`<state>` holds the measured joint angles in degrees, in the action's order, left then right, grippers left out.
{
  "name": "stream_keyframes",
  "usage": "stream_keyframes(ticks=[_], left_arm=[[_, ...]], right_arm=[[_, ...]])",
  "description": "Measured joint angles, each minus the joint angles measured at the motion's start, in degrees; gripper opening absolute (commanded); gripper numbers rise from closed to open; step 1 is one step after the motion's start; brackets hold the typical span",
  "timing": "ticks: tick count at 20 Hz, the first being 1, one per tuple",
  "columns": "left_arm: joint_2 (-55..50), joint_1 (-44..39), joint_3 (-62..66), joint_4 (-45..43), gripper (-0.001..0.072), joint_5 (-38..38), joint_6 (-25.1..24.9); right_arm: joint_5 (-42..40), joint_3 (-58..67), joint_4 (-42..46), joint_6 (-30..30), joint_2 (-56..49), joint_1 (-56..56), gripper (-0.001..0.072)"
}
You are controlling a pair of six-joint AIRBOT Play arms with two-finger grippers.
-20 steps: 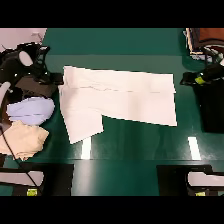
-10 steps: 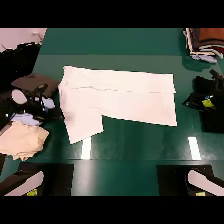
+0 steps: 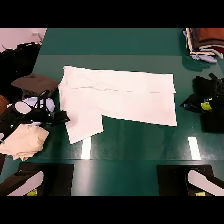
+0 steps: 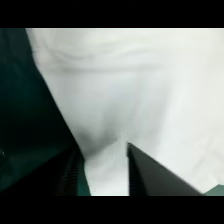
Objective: Fold the shirts.
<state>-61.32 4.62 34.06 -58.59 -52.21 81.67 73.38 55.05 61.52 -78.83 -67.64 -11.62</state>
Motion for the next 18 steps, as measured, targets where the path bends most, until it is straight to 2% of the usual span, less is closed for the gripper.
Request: stream_keyframes(ticks=[1, 3, 4, 9, 15, 16, 17, 18], left_arm=[[0.00, -0.04, -0.11, 0.96, 0.0031, 0.68, -0.26], [0.02, 0.00, -0.20, 1.99, 0.0027, 1.25, -0.74], [0.09, -0.04, -0.11, 2.34, 0.0027, 1.29, -0.83], [1.05, -0.02, 1.40, 3.21, 0.0026, 1.53, -1.44], [1.51, -0.02, 2.32, 3.37, 0.0027, 1.51, -1.73], [1.51, -0.02, 2.36, 3.37, 0.0026, 1.49, -1.79], [1.51, -0.04, 2.38, 3.34, 0.0026, 1.31, -1.79], [1.53, -0.04, 2.43, 3.23, 0.0026, 1.07, -1.79]], right_arm=[[0.44, -0.04, 0.37, 0.04, 0.00, -0.39, 0.0368], [1.66, -0.48, 0.90, 0.04, 0.02, -1.60, 0.0382], [2.14, -1.22, 1.11, 0.04, 0.02, -2.49, 0.0416], [0.68, -9.79, 0.81, 0.33, 0.04, -6.34, 0.0416], [-3.63, -15.80, -2.40, 0.81, -2.03, -4.11, 0.0395], [-3.80, -15.56, -2.67, 0.81, -3.10, -3.02, 0.0313], [-4.31, -15.06, -2.40, 0.81, -4.20, -1.86, 0.0271], [-4.90, -14.43, -2.49, 0.83, -5.16, -0.74, 0.0148]])
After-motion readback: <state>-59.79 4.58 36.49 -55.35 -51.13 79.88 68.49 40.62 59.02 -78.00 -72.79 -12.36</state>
